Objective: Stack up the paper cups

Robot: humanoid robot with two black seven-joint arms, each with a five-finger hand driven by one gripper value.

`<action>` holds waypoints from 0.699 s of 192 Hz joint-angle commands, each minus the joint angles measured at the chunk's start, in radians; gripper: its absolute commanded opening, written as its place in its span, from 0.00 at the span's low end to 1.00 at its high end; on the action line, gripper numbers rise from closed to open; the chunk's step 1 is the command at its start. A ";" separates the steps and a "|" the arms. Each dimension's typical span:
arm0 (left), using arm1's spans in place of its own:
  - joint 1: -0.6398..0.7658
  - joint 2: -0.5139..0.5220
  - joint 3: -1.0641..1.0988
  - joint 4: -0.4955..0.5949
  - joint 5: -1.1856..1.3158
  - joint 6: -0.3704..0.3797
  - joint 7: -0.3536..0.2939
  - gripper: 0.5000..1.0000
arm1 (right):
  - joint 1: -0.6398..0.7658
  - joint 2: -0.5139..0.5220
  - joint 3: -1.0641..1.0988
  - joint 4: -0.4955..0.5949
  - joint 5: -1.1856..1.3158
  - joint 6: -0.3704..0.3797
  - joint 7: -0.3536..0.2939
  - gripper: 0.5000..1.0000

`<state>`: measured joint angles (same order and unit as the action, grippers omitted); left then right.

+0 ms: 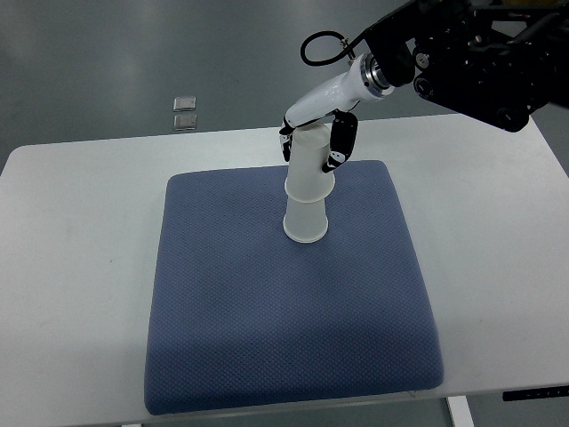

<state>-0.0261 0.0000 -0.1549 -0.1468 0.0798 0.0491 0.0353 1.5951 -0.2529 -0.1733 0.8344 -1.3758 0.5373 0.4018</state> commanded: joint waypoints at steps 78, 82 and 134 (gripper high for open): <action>0.000 0.000 0.000 0.000 0.000 0.000 0.000 1.00 | -0.038 0.007 0.001 -0.006 0.004 -0.025 0.000 0.49; 0.000 0.000 0.000 0.000 0.000 0.000 0.000 1.00 | -0.043 0.009 0.001 -0.006 0.006 -0.025 0.000 0.54; 0.000 0.000 0.000 0.000 0.000 0.000 0.000 1.00 | -0.063 0.027 0.001 -0.006 0.007 -0.033 -0.001 0.72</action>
<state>-0.0261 0.0000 -0.1549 -0.1466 0.0798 0.0491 0.0353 1.5350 -0.2304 -0.1714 0.8273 -1.3692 0.5048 0.4001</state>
